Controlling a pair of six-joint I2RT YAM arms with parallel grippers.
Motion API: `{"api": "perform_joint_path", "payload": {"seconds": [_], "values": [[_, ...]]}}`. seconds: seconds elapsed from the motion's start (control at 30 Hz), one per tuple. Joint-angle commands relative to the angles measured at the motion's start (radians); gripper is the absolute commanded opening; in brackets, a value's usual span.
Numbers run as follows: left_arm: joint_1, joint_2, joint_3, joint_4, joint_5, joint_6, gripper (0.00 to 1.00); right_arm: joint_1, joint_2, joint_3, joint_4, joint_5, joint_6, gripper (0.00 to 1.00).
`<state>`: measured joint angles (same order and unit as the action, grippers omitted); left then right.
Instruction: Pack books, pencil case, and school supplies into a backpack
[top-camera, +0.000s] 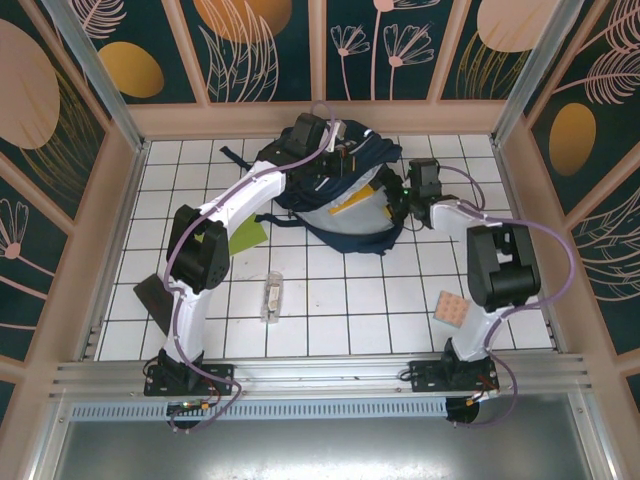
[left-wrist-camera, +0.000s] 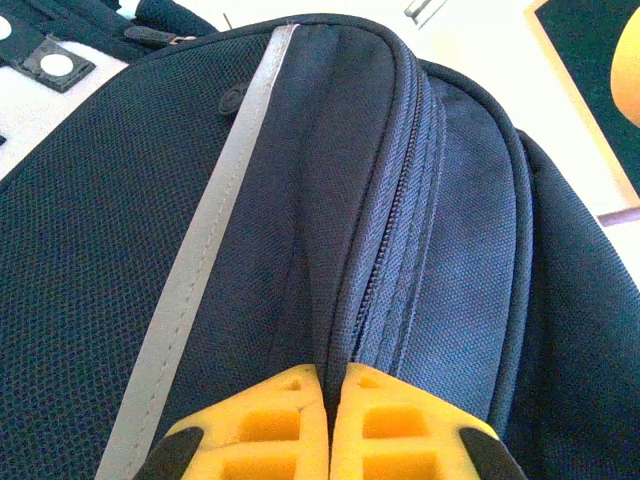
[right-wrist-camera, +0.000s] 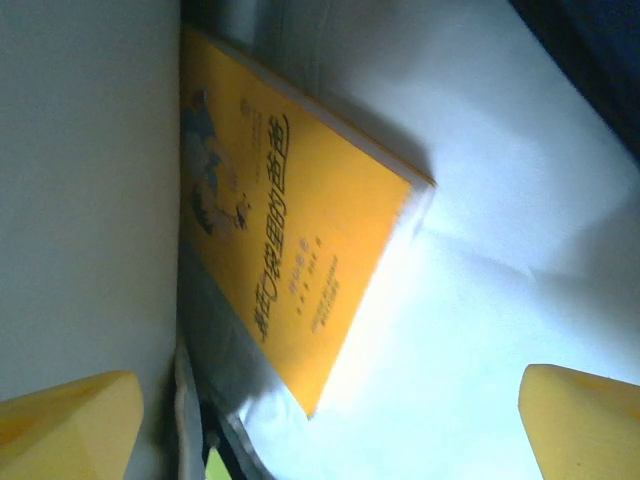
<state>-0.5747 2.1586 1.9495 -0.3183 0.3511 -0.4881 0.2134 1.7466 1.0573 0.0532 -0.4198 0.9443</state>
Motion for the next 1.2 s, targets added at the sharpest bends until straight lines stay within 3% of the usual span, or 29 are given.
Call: {"api": "perform_joint_path", "payload": {"seconds": [0.0,0.13,0.2,0.3,0.43,0.57,0.83,1.0,1.17], "values": [[0.012,-0.018,0.008,0.106,-0.013,-0.025,0.0,-0.026,-0.135,-0.042,-0.168,-0.01,-0.138,0.95],[0.013,-0.021,-0.023,0.117,-0.002,-0.04,0.0,-0.03,-0.295,-0.045,-0.322,0.044,-0.249,0.93],[0.012,-0.041,-0.057,0.13,0.0,-0.057,0.29,-0.021,-0.374,-0.059,-0.343,0.031,-0.275,0.91],[0.014,-0.114,-0.161,0.183,-0.021,-0.085,0.56,0.032,-0.428,-0.062,-0.322,-0.001,-0.279,0.86],[0.042,-0.26,-0.345,0.242,-0.085,-0.114,0.73,0.153,-0.405,-0.013,-0.288,0.024,-0.286,0.82],[0.101,-0.418,-0.552,0.252,-0.182,-0.12,0.86,0.271,-0.286,0.063,-0.206,0.008,-0.296,0.81],[0.312,-0.593,-0.827,0.235,-0.298,-0.06,0.89,0.476,0.042,0.244,-0.119,0.003,-0.203,0.79],[0.435,-0.572,-0.88,0.267,-0.371,-0.021,0.9,0.572,0.19,0.287,-0.007,0.007,-0.129,0.77],[0.525,-0.51,-0.889,0.33,-0.372,-0.023,0.9,0.654,0.314,0.358,0.037,0.061,-0.104,0.78]]}}
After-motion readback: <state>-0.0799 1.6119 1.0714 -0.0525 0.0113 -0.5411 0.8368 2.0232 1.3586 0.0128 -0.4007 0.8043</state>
